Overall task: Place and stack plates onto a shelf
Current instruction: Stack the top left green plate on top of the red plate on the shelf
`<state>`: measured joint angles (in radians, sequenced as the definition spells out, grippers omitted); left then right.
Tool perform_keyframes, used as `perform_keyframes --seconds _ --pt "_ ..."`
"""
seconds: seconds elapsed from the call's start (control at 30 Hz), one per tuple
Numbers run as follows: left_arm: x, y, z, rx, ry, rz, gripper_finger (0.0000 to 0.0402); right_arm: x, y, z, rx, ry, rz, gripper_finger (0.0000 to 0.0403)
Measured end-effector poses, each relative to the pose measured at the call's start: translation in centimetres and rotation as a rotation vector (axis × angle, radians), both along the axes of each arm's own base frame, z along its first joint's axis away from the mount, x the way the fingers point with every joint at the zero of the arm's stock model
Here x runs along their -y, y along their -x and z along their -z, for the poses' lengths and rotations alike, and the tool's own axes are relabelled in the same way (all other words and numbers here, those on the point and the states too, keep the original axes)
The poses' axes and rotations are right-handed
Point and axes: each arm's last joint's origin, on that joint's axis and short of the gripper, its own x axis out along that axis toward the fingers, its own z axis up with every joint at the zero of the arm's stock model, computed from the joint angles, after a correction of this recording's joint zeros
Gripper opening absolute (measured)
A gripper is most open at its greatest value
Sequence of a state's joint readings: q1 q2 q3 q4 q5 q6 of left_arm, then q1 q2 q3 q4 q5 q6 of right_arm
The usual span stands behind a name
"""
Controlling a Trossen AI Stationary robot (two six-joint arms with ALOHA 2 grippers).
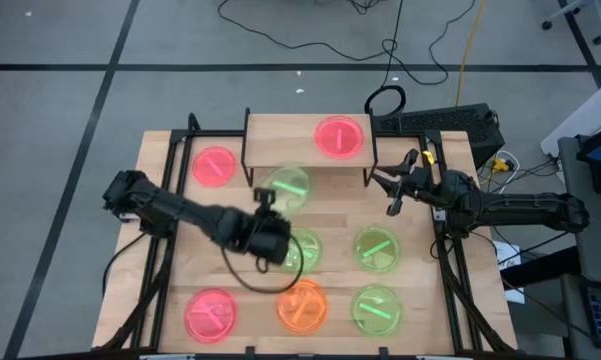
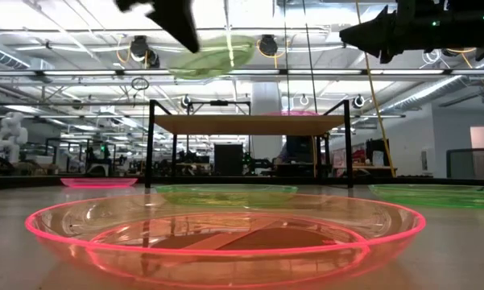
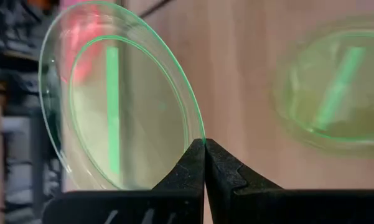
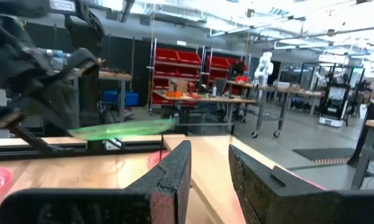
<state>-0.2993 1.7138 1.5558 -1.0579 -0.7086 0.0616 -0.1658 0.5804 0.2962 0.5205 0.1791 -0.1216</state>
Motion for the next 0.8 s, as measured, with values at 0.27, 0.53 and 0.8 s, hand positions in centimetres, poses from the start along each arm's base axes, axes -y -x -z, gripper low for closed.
perform_keyframes --seconds 0.27,0.53,0.8 --pt "-6.7 -3.3 -1.2 0.022 -0.13 0.128 0.0 0.0 0.2 -0.2 -0.001 0.06 0.014 0.0091" --pt "-12.5 -4.1 -1.7 0.031 -0.113 0.203 0.0 -0.2 1.0 -1.0 0.065 0.068 0.017 0.0091" --pt "-15.5 -4.7 -2.5 0.053 -0.197 0.407 0.0 -0.2 1.0 -0.8 0.049 0.036 0.009 0.0091"
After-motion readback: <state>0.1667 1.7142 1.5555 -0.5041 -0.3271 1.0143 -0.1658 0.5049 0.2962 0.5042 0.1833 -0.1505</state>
